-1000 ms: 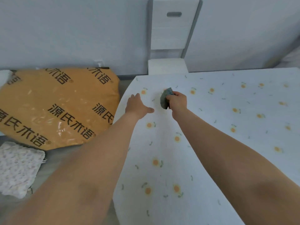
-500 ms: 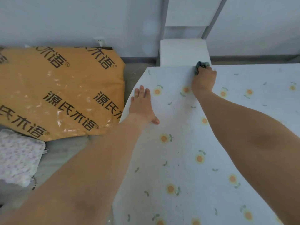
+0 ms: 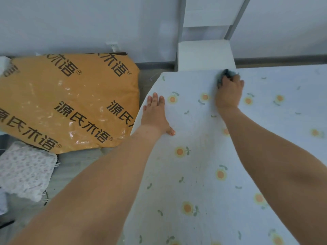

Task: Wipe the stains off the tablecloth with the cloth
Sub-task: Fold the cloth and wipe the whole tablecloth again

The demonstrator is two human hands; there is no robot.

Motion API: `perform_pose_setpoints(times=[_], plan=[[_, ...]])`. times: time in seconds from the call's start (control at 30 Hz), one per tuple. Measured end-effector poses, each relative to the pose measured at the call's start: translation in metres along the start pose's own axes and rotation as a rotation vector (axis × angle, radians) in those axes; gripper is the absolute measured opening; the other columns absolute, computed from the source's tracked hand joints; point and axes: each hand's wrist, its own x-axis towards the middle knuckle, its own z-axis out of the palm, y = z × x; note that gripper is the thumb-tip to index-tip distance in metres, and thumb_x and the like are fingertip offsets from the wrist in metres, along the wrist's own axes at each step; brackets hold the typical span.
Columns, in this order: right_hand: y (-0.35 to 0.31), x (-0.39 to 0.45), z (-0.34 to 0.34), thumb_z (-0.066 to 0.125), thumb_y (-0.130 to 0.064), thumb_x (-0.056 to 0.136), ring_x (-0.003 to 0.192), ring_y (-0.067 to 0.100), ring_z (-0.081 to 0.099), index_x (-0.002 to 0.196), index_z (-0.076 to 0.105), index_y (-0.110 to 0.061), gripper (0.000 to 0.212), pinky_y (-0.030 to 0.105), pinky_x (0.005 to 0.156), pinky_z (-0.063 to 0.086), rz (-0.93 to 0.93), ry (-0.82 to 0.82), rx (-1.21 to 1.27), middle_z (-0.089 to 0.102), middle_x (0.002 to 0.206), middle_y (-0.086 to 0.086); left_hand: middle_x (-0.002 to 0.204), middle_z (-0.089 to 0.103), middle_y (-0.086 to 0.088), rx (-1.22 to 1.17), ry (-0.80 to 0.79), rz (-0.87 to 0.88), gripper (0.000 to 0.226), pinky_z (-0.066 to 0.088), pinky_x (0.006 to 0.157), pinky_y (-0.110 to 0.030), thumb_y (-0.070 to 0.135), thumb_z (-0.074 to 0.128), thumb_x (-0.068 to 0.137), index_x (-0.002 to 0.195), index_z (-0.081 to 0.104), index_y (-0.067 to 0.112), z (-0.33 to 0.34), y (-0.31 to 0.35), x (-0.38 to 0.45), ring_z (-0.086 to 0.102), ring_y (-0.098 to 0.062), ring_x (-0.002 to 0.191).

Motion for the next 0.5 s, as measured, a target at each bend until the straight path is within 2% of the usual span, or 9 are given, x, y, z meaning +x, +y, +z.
perform_pose_setpoints(times=[0.03, 0.1, 0.2, 0.27, 0.3, 0.33, 0.43, 0.47, 0.5], plan=[[-0.013, -0.006, 0.002, 0.044, 0.003, 0.083, 0.109, 0.039, 0.045, 0.119, 0.06, -0.002, 0.04, 0.037, 0.094, 0.04, 0.04, 0.005, 0.035, 0.046, 0.134, 0.017, 0.164, -0.019, -0.01, 0.004, 0.002, 0.004, 0.148, 0.001, 0.124, -0.045, 0.052, 0.091, 0.057, 0.158, -0.009, 0.01, 0.0, 0.001, 0.001, -0.018, -0.03, 0.151], [-0.058, -0.034, 0.009, 0.045, 0.003, 0.085, 0.108, 0.037, 0.046, 0.122, 0.059, -0.004, 0.041, 0.039, 0.095, 0.042, -0.095, -0.083, 0.085, 0.047, 0.132, 0.017, 0.164, -0.019, -0.011, -0.004, 0.001, 0.011, 0.148, 0.001, 0.124, -0.045, 0.052, 0.091, 0.057, 0.158, -0.009, 0.01, -0.001, -0.001, 0.001, -0.018, -0.03, 0.151], [-0.094, -0.085, 0.013, 0.049, -0.002, 0.09, 0.107, 0.034, 0.046, 0.127, 0.058, -0.007, 0.038, 0.039, 0.094, 0.044, -0.601, -0.293, 0.044, 0.049, 0.128, 0.016, 0.165, -0.016, -0.011, -0.046, 0.023, 0.008, 0.146, 0.002, 0.124, -0.044, 0.054, 0.09, 0.058, 0.158, -0.007, 0.009, -0.001, -0.003, -0.007, -0.016, -0.028, 0.152], [-0.068, -0.082, 0.002, 0.051, -0.005, 0.091, 0.108, 0.034, 0.046, 0.132, 0.055, -0.009, 0.041, 0.038, 0.094, 0.042, -0.77, -0.348, -0.027, 0.048, 0.129, 0.017, 0.165, -0.013, -0.012, -0.04, 0.038, 0.009, 0.14, 0.004, 0.125, -0.042, 0.056, 0.086, 0.064, 0.157, -0.005, 0.006, 0.002, -0.002, -0.015, -0.013, -0.028, 0.152], [-0.047, -0.072, -0.003, 0.05, -0.004, 0.092, 0.11, 0.035, 0.045, 0.132, 0.054, -0.008, 0.04, 0.039, 0.093, 0.041, -0.72, -0.331, -0.055, 0.047, 0.128, 0.018, 0.165, -0.012, -0.013, -0.018, 0.059, -0.003, 0.135, 0.004, 0.125, -0.042, 0.058, 0.082, 0.069, 0.157, -0.005, 0.005, 0.006, -0.002, -0.022, -0.012, -0.028, 0.152], [-0.027, -0.062, -0.011, 0.047, -0.002, 0.092, 0.111, 0.038, 0.045, 0.129, 0.054, -0.006, 0.038, 0.04, 0.092, 0.041, -0.581, -0.285, -0.057, 0.046, 0.126, 0.02, 0.165, -0.012, -0.014, 0.012, 0.072, -0.015, 0.13, 0.004, 0.125, -0.042, 0.059, 0.078, 0.073, 0.157, -0.006, 0.005, 0.011, -0.002, -0.03, -0.011, -0.029, 0.152], [0.015, -0.044, -0.019, 0.044, 0.003, 0.089, 0.113, 0.04, 0.046, 0.121, 0.056, -0.002, 0.035, 0.041, 0.093, 0.04, -0.017, -0.101, 0.035, 0.043, 0.129, 0.022, 0.164, -0.019, -0.013, 0.05, 0.016, -0.027, 0.141, 0.002, 0.123, -0.046, 0.063, 0.081, 0.066, 0.157, -0.011, 0.007, 0.027, -0.008, -0.055, -0.016, -0.029, 0.152], [0.005, -0.049, -0.016, 0.045, 0.003, 0.088, 0.113, 0.039, 0.047, 0.122, 0.056, -0.002, 0.036, 0.039, 0.095, 0.04, 0.058, -0.062, 0.047, 0.042, 0.133, 0.02, 0.163, -0.022, -0.011, 0.04, -0.012, -0.028, 0.147, 0.002, 0.123, -0.047, 0.062, 0.084, 0.061, 0.156, -0.013, 0.008, 0.032, -0.01, -0.061, -0.018, -0.029, 0.151], [-0.014, -0.058, -0.011, 0.045, 0.003, 0.088, 0.113, 0.038, 0.047, 0.123, 0.057, -0.002, 0.037, 0.037, 0.097, 0.04, 0.054, -0.052, 0.065, 0.042, 0.134, 0.018, 0.163, -0.023, -0.01, 0.028, -0.03, -0.025, 0.15, 0.002, 0.123, -0.048, 0.061, 0.086, 0.059, 0.156, -0.015, 0.009, 0.034, -0.01, -0.062, -0.02, -0.028, 0.151]])
